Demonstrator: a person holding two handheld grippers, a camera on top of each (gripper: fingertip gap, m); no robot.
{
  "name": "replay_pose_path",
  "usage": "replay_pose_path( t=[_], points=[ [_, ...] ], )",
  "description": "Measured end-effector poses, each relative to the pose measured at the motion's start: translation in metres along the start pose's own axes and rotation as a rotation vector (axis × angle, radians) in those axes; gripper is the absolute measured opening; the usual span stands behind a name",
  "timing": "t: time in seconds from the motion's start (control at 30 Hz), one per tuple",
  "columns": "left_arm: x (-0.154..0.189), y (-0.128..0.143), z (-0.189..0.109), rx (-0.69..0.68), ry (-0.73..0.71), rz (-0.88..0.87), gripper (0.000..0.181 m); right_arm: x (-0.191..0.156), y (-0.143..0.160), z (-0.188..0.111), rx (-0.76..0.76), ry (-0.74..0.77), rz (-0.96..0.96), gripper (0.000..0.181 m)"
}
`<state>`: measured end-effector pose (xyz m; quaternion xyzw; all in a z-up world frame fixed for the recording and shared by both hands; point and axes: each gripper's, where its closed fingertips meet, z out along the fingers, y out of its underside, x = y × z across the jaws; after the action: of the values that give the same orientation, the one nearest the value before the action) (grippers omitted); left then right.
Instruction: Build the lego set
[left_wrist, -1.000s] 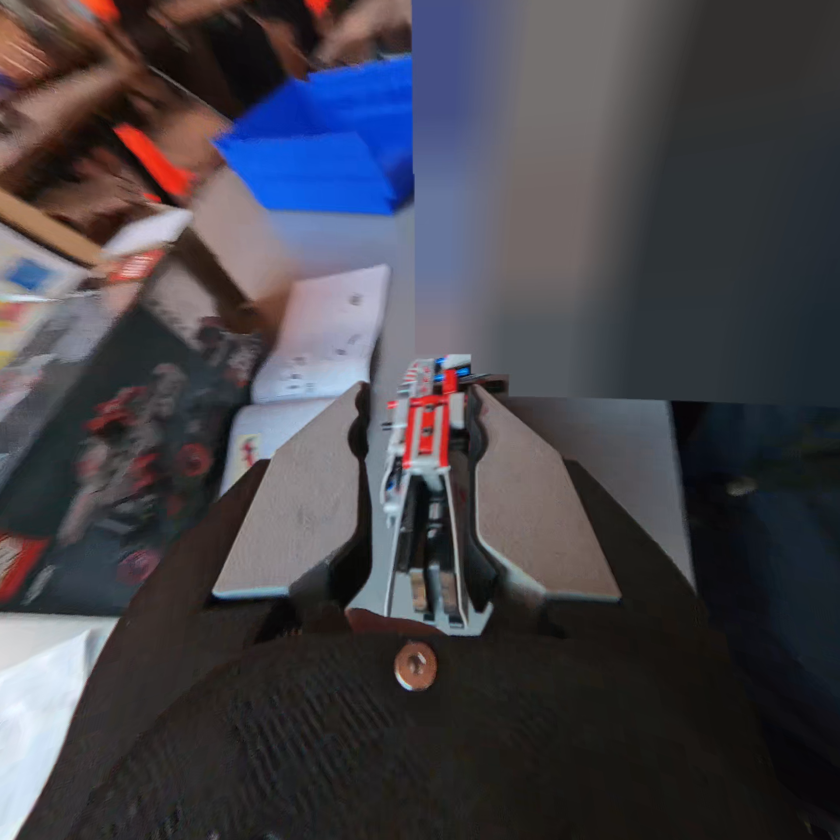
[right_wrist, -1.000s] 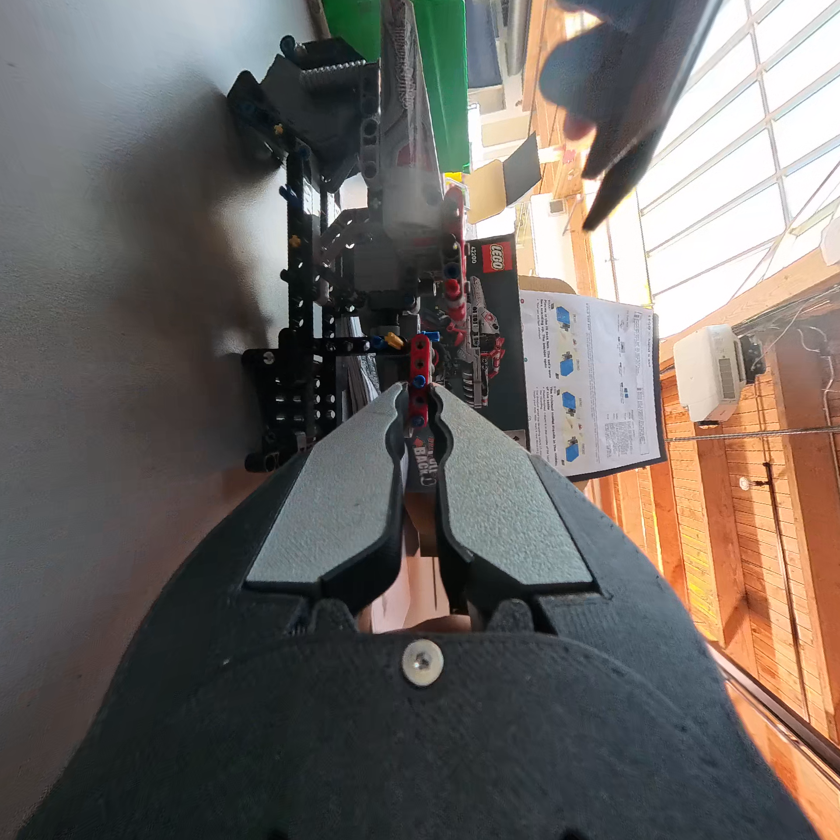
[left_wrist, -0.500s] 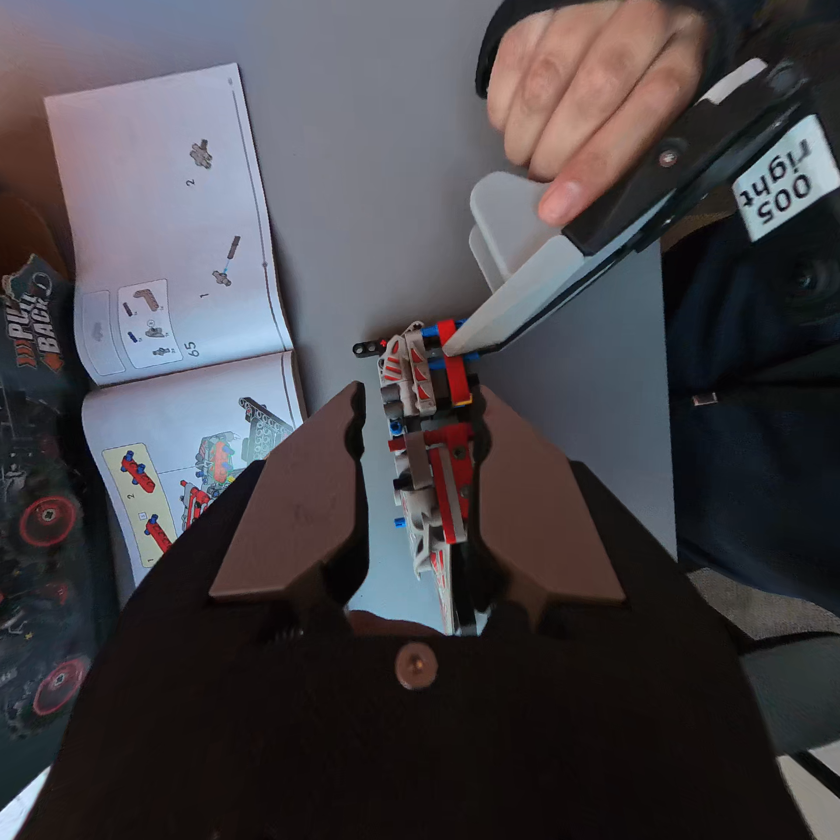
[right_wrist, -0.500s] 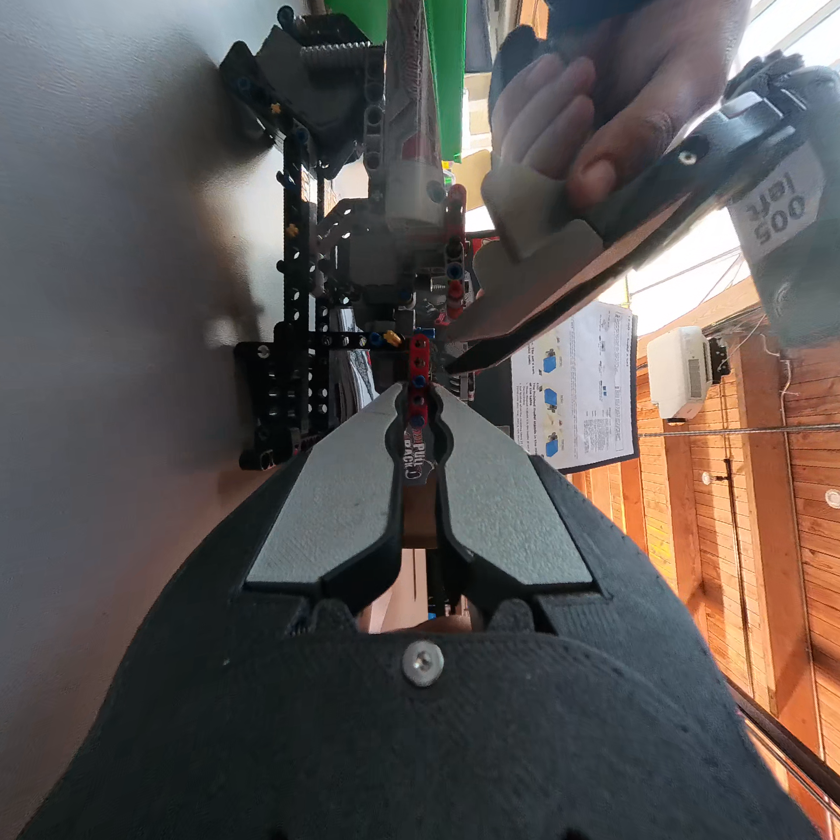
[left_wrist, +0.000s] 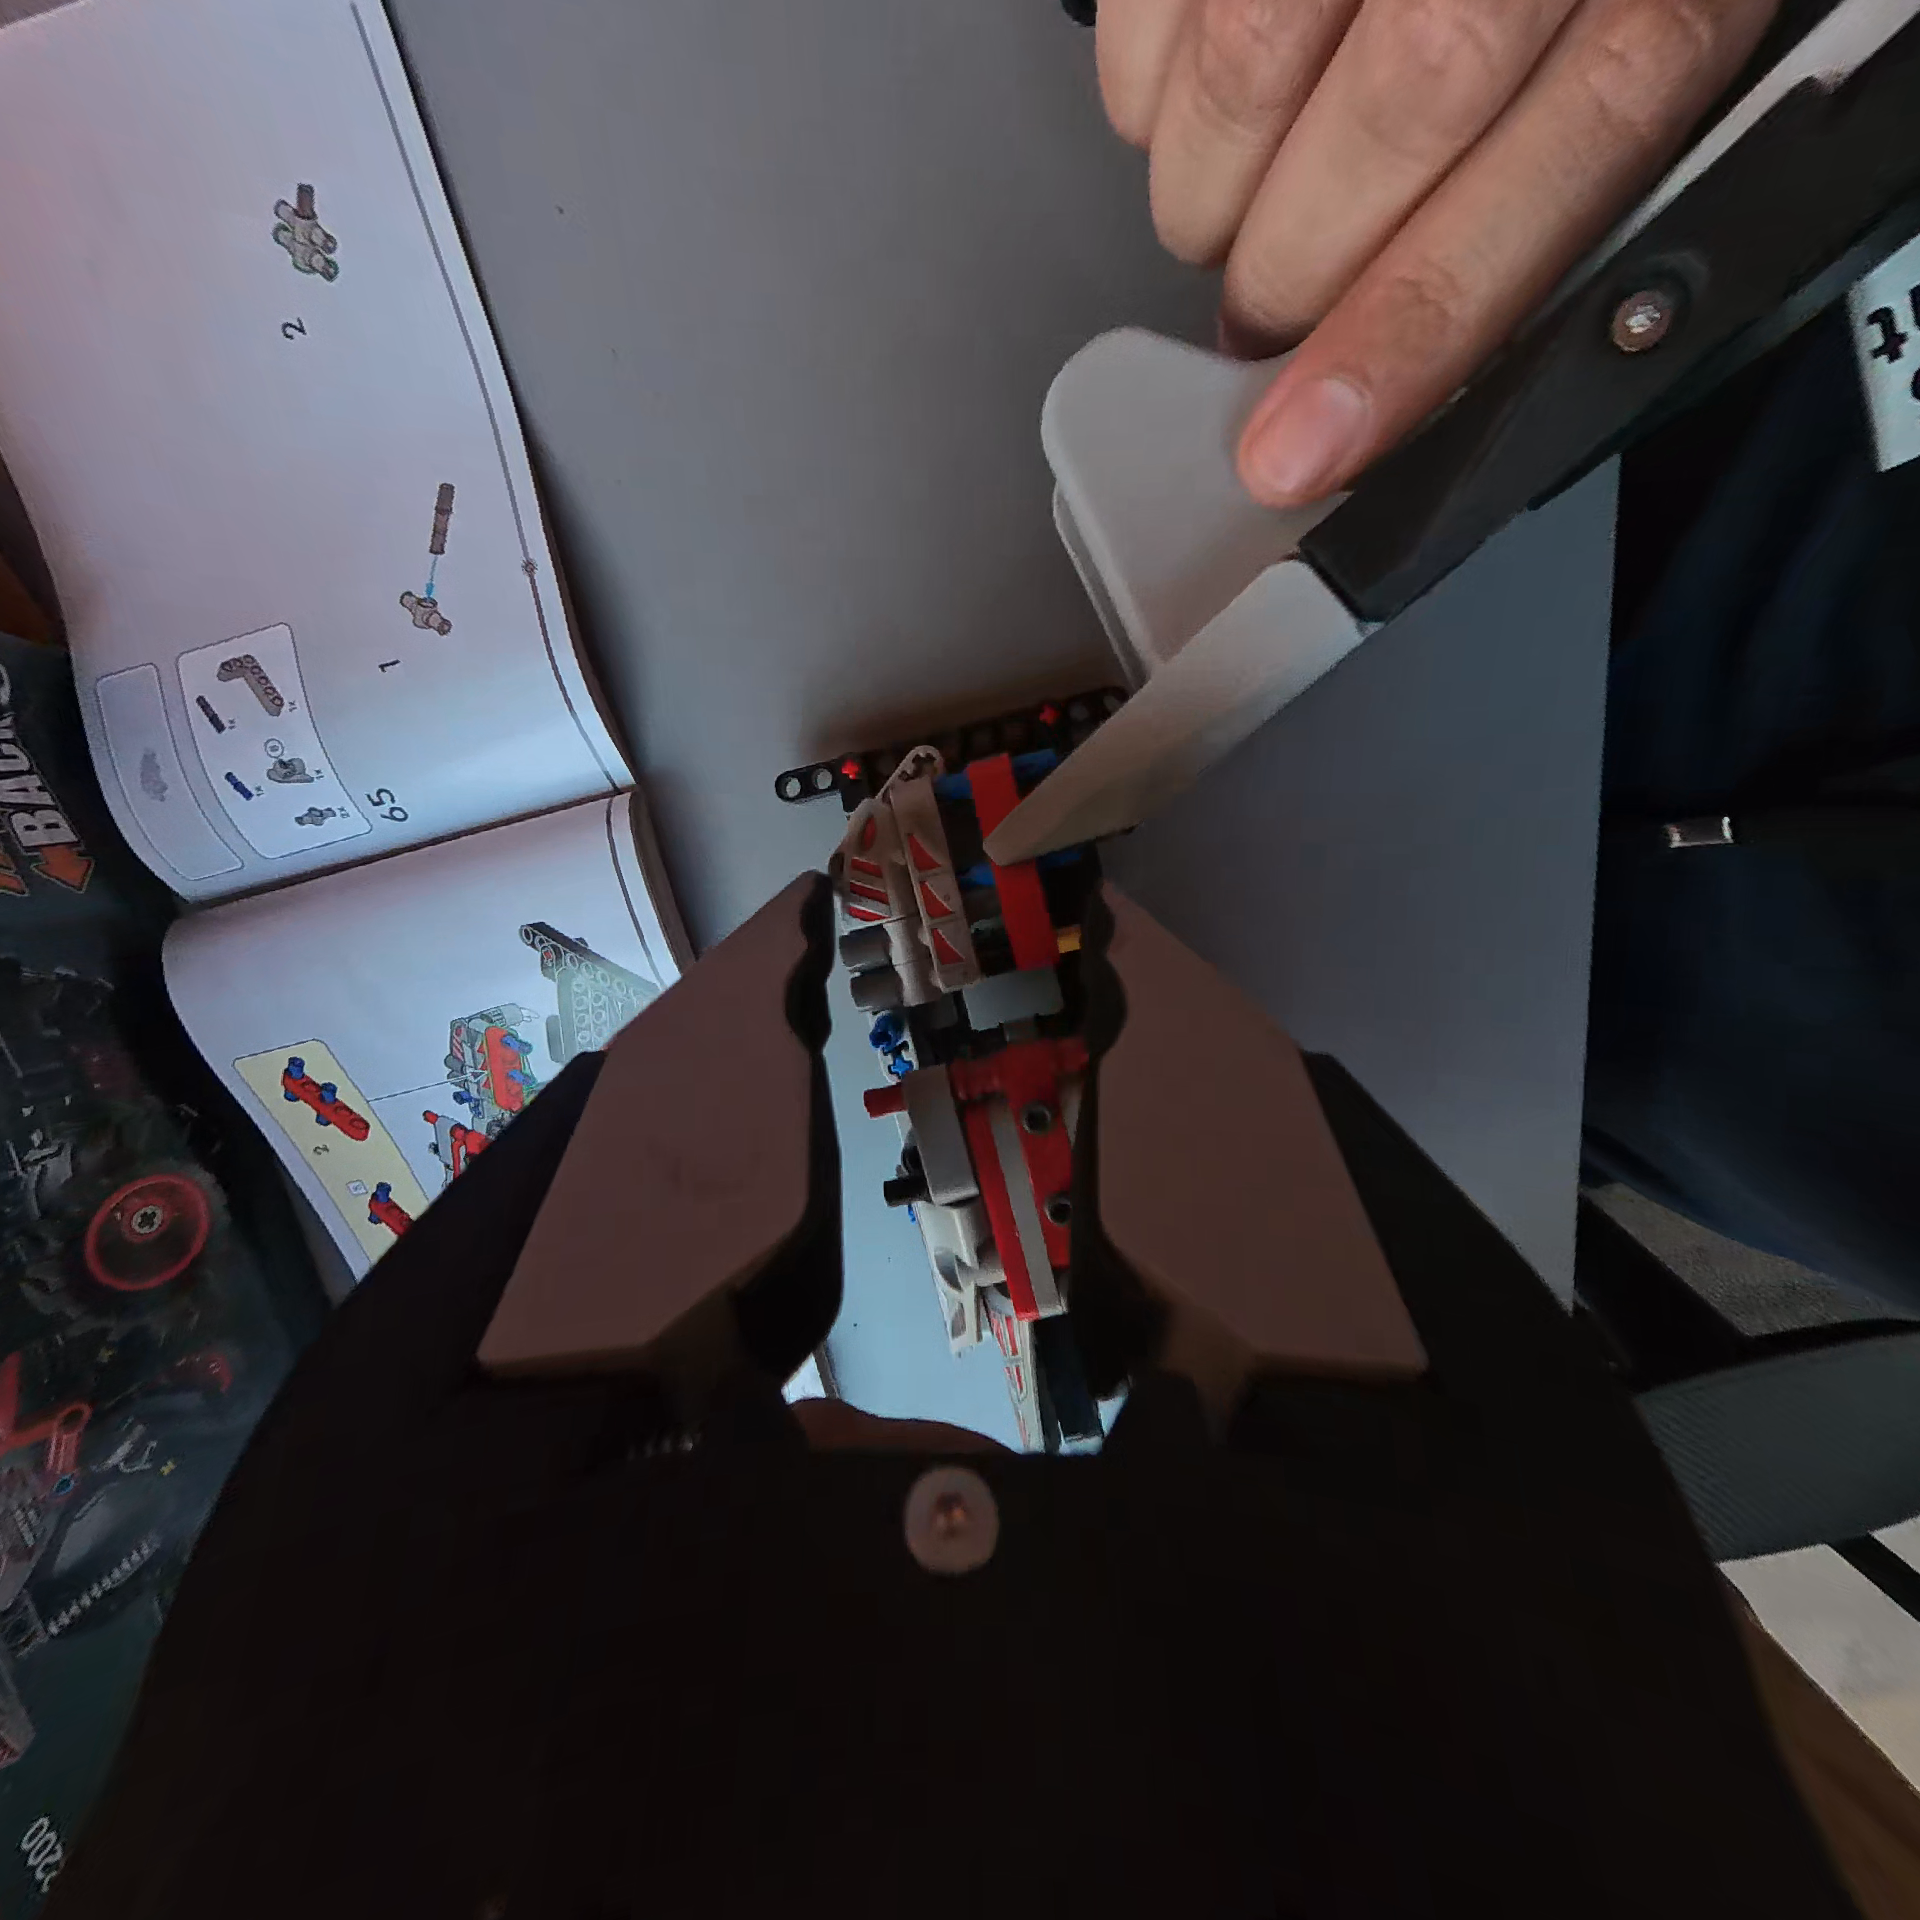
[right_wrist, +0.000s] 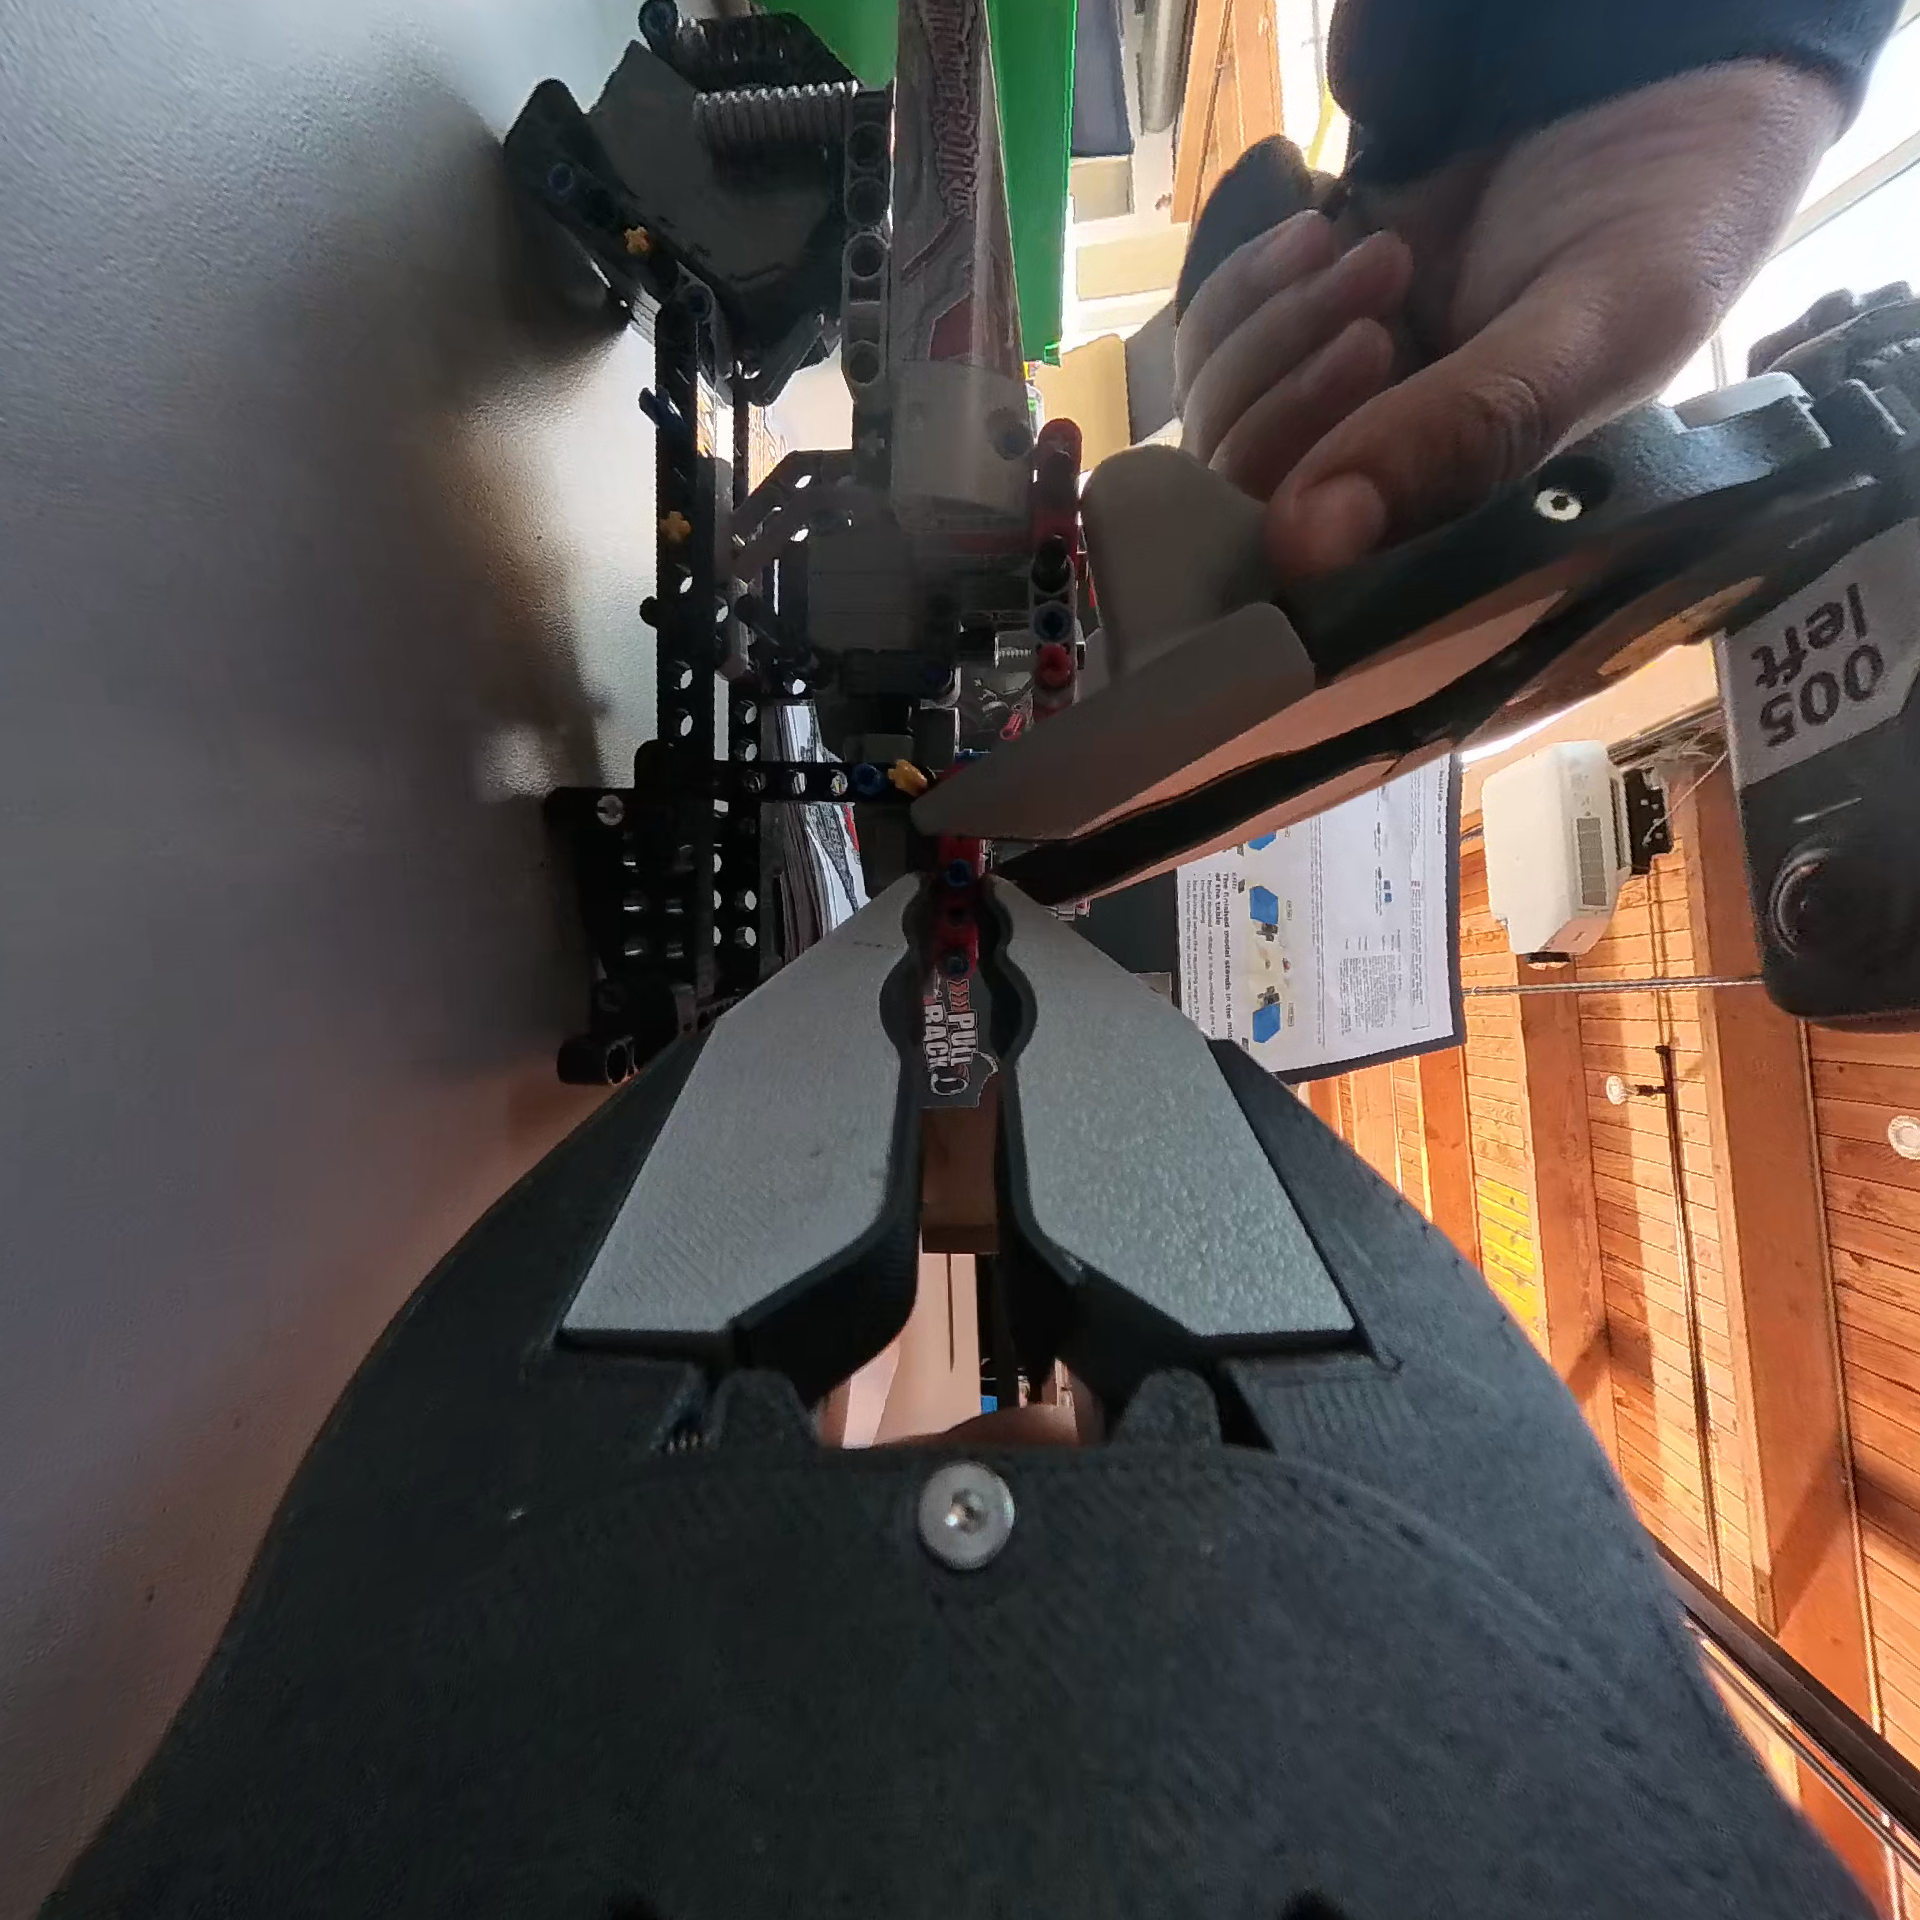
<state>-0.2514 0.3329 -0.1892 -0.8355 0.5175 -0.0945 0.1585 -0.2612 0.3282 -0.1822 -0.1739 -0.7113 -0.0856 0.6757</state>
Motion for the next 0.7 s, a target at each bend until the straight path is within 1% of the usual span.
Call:
replay_pose_path(
  t=[0.13, 0.23, 0.47, 0.57, 0.63, 0.67, 0.7],
  points=[
    [-0.0007, 0.0036, 0.0004, -0.031, 0.003, 0.004, 0.044, 0.0004, 0.0005, 0.0006, 0.000, -0.001, 0.010, 0.003],
    [-0.0026, 0.0038, 0.0009, -0.039, 0.001, 0.002, 0.040, 0.0002, 0.0001, 0.0007, 0.002, 0.000, 0.008, 0.004],
    [-0.0028, 0.0028, 0.0009, -0.055, 0.031, -0.014, 0.040, 0.0005, 0.0003, 0.0007, -0.001, 0.002, 0.007, 0.004],
    [0.0007, 0.0021, -0.0001, -0.052, 0.070, -0.032, 0.046, 0.0003, 0.0000, 0.0005, -0.002, 0.005, -0.001, 0.004],
    [0.0012, 0.0015, -0.0004, -0.042, 0.089, -0.048, 0.047, 0.0001, -0.0001, 0.0004, -0.002, 0.005, -0.002, 0.004],
    [-0.0002, 0.0015, -0.0004, -0.037, 0.090, -0.054, 0.045, 0.0001, 0.0001, 0.0006, -0.002, 0.005, -0.002, 0.004],
    [-0.0031, 0.0016, -0.0001, -0.033, 0.082, -0.061, 0.039, 0.0001, 0.0003, 0.0007, -0.003, 0.004, -0.002, 0.004]
  ],
)
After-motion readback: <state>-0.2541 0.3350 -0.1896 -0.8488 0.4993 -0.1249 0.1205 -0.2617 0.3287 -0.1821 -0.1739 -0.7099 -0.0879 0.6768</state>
